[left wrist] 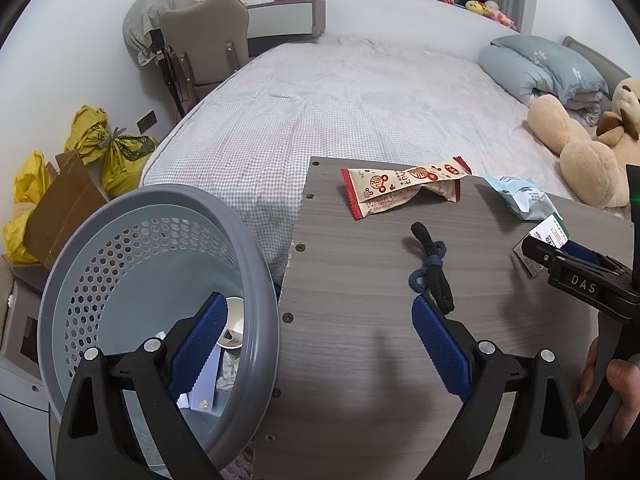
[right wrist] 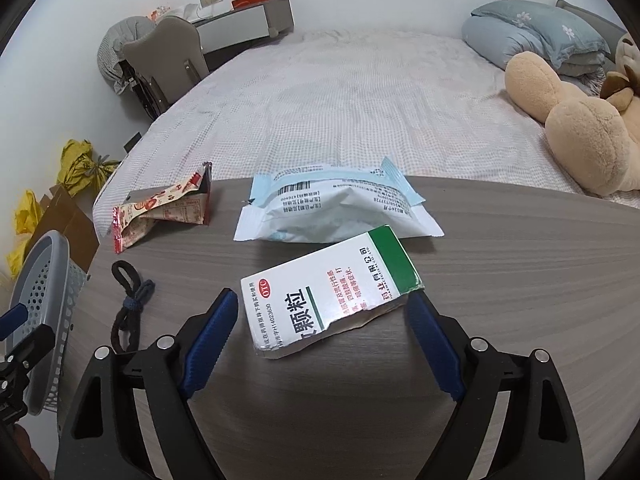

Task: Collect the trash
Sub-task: 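Reach the right gripper to the white-green medicine box, then close the right gripper around the white-green medicine box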

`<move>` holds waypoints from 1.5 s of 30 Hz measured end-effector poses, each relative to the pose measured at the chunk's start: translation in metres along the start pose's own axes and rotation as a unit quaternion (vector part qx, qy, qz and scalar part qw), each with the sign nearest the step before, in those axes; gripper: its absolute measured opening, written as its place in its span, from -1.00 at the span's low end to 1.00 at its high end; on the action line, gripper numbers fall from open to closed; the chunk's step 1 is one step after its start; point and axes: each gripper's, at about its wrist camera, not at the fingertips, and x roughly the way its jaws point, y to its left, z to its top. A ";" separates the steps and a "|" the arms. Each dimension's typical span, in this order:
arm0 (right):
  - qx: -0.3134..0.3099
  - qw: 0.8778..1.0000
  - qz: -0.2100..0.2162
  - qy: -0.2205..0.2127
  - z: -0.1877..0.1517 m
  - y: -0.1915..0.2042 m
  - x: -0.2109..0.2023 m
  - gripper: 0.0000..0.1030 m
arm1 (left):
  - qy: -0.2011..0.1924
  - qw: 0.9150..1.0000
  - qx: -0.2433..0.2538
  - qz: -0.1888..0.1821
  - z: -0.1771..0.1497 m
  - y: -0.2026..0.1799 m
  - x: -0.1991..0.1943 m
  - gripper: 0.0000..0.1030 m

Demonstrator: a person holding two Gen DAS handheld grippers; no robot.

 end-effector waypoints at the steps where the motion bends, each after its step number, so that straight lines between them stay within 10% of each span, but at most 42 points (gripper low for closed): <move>1: 0.001 1.000 0.002 -0.002 -0.001 -0.001 -0.001 0.50 | 0.001 1.000 0.001 0.000 0.000 -0.001 0.000 0.78; 15: 0.012 0.999 0.037 -0.013 -0.018 -0.009 -0.017 -0.56 | -0.001 1.000 0.016 -0.012 -0.002 -0.018 -0.002 0.78; 30: 0.032 0.999 0.004 -0.011 -0.040 -0.040 -0.046 -0.55 | -0.010 0.999 0.025 -0.021 -0.005 -0.027 -0.013 0.78; 45: 0.077 0.996 -0.006 -0.036 -0.023 -0.049 -0.062 -0.03 | -0.013 0.999 0.030 -0.033 -0.004 -0.034 -0.012 0.78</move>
